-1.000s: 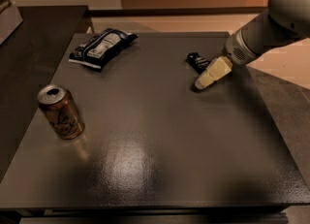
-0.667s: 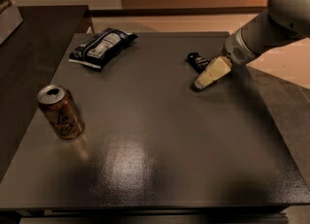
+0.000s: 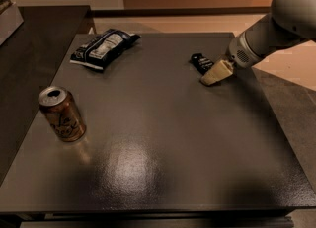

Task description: Move rxbar chocolate near orange can

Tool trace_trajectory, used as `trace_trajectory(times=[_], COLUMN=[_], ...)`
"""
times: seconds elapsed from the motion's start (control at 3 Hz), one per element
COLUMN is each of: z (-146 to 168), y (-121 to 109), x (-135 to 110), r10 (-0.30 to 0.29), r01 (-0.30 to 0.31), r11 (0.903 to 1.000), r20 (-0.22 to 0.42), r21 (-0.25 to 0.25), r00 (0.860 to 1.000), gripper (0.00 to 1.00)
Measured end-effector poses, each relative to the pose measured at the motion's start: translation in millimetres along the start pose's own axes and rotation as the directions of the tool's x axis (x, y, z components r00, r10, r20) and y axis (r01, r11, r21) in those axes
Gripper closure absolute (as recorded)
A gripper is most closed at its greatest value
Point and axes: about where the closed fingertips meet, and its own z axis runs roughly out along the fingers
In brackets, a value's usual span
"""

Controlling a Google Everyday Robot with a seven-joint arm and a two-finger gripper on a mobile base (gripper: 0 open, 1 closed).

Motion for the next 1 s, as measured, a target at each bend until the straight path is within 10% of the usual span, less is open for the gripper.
trace_trajectory(times=[1.0], z=[-10.7], y=[15.3], x=[-7.1], r10=[-0.040], r01=[0.040], r11=[0.9991], r20=[0.037], r21=[-0.012], r00=[0.999], gripper=[1.00])
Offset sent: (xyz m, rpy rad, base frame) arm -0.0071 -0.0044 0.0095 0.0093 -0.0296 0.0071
